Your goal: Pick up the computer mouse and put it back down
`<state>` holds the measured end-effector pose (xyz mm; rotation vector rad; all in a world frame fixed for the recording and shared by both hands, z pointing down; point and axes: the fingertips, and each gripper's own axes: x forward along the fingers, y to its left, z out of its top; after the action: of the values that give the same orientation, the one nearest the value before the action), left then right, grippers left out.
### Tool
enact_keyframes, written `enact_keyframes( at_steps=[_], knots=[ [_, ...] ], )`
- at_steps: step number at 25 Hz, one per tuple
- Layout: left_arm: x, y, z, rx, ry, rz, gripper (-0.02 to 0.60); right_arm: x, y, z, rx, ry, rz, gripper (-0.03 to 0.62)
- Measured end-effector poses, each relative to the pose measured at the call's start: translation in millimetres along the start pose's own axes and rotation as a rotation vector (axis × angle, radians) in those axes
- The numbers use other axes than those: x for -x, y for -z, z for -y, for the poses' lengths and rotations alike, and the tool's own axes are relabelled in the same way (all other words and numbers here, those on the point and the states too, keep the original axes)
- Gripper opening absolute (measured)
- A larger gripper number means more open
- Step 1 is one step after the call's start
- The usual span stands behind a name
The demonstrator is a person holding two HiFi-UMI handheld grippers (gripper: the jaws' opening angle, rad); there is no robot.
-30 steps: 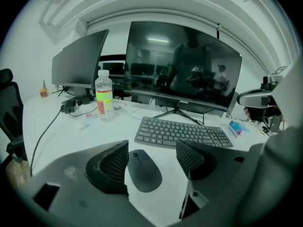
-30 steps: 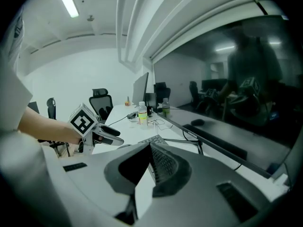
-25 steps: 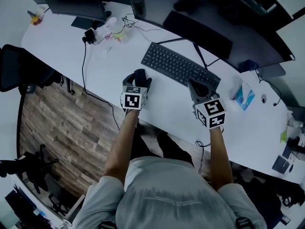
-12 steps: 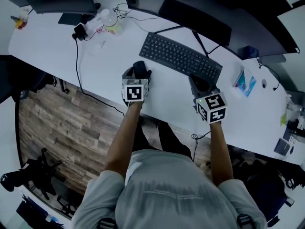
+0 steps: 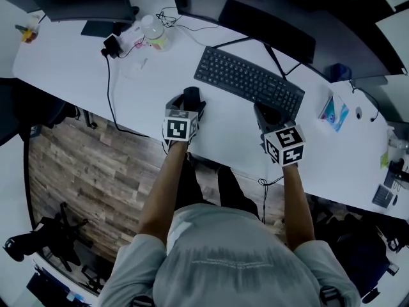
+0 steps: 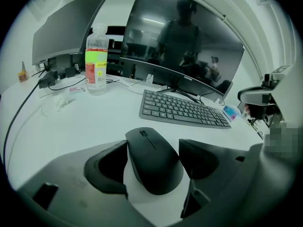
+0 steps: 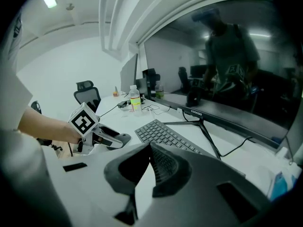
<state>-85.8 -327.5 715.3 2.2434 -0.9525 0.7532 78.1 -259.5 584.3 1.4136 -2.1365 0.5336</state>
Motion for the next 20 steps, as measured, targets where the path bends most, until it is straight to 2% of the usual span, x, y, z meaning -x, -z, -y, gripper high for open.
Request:
enact_keyframes(
  at_steps=[8,16,20],
  knots=[
    [-2.7,2.4,-2.9,-0.055,-0.050,-0.025,0.333,-5.7,0.4,-9.8,-0.046,0.036,0.004,0.002],
    [-8.6,2.8,-7.3,-0.120,-0.024,-0.058,0.332,7.1,12.6,-4.7,-0.102,0.115,0.007,0.002],
    [-8.7,7.8,-4.0,-0.157,0.047,-0.080,0.330,19.0,13.3,-0.3,-0.122,0.157,0.019,0.002]
  ],
)
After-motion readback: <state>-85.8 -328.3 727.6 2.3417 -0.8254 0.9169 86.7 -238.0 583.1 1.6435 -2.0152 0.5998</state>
